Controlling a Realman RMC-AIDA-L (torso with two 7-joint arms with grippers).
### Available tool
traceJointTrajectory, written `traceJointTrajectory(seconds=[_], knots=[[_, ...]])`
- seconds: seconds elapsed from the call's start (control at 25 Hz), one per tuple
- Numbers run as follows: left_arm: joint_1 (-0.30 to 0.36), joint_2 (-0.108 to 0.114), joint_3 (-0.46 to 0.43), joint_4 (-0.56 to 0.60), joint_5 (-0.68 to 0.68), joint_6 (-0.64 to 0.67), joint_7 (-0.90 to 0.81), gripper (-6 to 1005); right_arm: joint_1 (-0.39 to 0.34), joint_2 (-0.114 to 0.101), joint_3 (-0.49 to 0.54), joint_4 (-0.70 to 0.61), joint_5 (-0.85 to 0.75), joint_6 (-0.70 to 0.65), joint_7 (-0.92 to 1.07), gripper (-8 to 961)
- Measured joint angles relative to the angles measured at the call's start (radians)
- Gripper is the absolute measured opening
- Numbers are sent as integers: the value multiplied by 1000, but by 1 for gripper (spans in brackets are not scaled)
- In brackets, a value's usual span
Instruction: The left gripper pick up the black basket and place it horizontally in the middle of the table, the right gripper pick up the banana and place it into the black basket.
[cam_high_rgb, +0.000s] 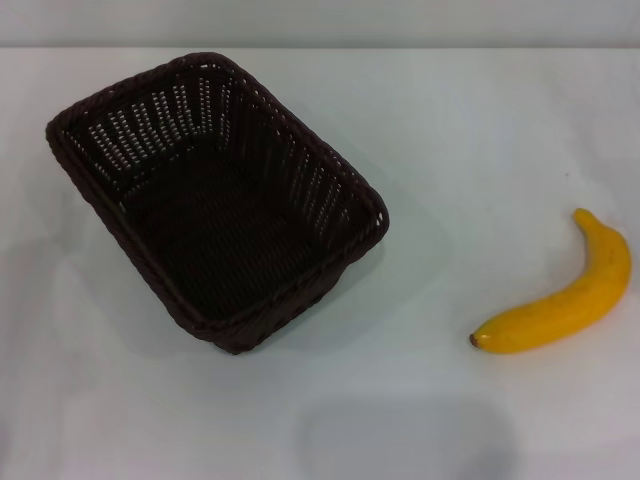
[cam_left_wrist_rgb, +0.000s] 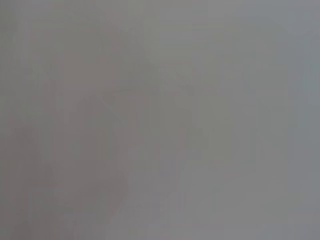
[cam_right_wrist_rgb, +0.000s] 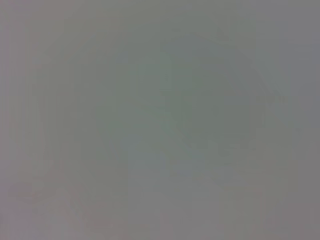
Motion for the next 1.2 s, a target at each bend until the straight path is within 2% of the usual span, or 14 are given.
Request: traceJointTrajectory(seconds=[0.12, 0.24, 0.36, 0.4, 0.44, 0.48, 0.6, 0.68, 0.76, 0.8, 0.84, 0.88, 1.04, 1.2], knots=[[1, 5, 4, 47, 4, 28, -106, 892, -1, -1, -1, 0, -2, 0, 0, 871], [10, 12, 30, 155, 54, 106, -286, 891, -2, -1, -2, 0, -2, 1, 0, 871], [20, 39, 84, 300, 180, 218, -550, 891, -2, -1, -3, 0, -2, 8, 0, 871], [20, 39, 84, 300, 180, 218, -550, 891, -2, 0, -3, 0, -2, 11, 0, 871], [19, 81, 135, 402, 309, 276, -741, 890, -1, 0, -3, 0, -2, 13, 0, 871], [17, 92, 145, 423, 339, 286, -781, 890, 0, 0, -3, 0, -2, 14, 0, 871], [-10, 168, 202, 507, 526, 302, -1004, 890, 6, 1, -7, 1, -3, 15, 0, 871], [-51, 231, 244, 559, 679, 297, -1164, 890, 8, 1, -15, 1, -3, 15, 0, 871], [-90, 279, 280, 593, 808, 285, -1291, 889, 12, 1, -27, 2, -4, 19, 0, 871], [-129, 316, 307, 620, 916, 267, -1389, 889, 13, 1, -32, 1, -4, 21, 0, 871], [-150, 331, 317, 630, 964, 257, -1431, 889, 14, 1, -35, 2, -5, 22, 0, 871], [-197, 360, 331, 647, 1068, 229, -1498, 889, 15, 1, -40, 2, -5, 24, 0, 871], [-331, 412, 336, 661, 1321, 143, -1598, 888, 21, 3, -53, 4, -5, 26, 0, 871], [-484, 423, 336, 661, 1651, 53, -1620, 887, 41, 6, -58, 49, -4, 61, 0, 870]])
